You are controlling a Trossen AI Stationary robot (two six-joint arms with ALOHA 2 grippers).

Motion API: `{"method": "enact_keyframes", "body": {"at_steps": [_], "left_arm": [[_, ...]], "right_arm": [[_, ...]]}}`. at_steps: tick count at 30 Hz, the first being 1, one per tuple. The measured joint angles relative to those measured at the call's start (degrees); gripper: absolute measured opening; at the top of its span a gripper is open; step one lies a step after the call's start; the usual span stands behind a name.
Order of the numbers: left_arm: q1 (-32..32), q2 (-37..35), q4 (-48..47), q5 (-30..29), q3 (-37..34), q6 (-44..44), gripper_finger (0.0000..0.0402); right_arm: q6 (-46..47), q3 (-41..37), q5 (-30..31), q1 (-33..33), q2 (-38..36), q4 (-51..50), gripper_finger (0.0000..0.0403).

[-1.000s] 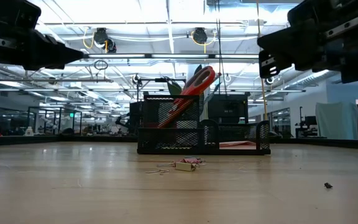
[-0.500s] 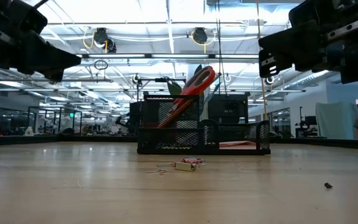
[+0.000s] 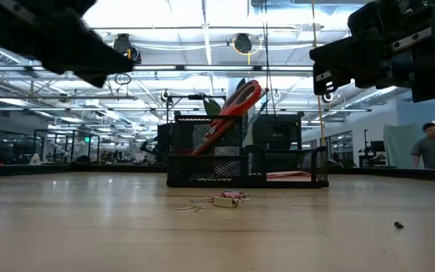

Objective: Pick and place office supplies into organizer
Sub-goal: Put the pink binder clip into the desk organizer

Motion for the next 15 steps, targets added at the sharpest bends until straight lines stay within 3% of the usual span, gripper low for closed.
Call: {"method": "enact_keyframes", "body": {"at_steps": [4, 8, 11, 15], "left_arm": [[-0.19, 10.55, -0.17, 1.69, 7.99, -0.96, 0.0006], [-0.16, 16.8, -4.33, 1.28, 14.08, -7.03, 0.0011], [0.03, 19.81, -10.65, 0.19, 18.06, -13.61, 0.0028], [-0.59, 23.66, -17.56, -2.04, 22.76, -14.17, 0.0068]], "right_arm": [[1.3, 0.0, 0.04, 0.11, 0.0, 0.38, 0.0003], [2.74, 0.0, 0.0, 0.11, -0.01, 2.31, 0.0003], [4.07, 0.0, 0.03, 0.1, -1.0, 2.31, 0.0004], [5.74, 0.0, 0.06, 0.02, -3.22, 2.38, 0.0004]]}}
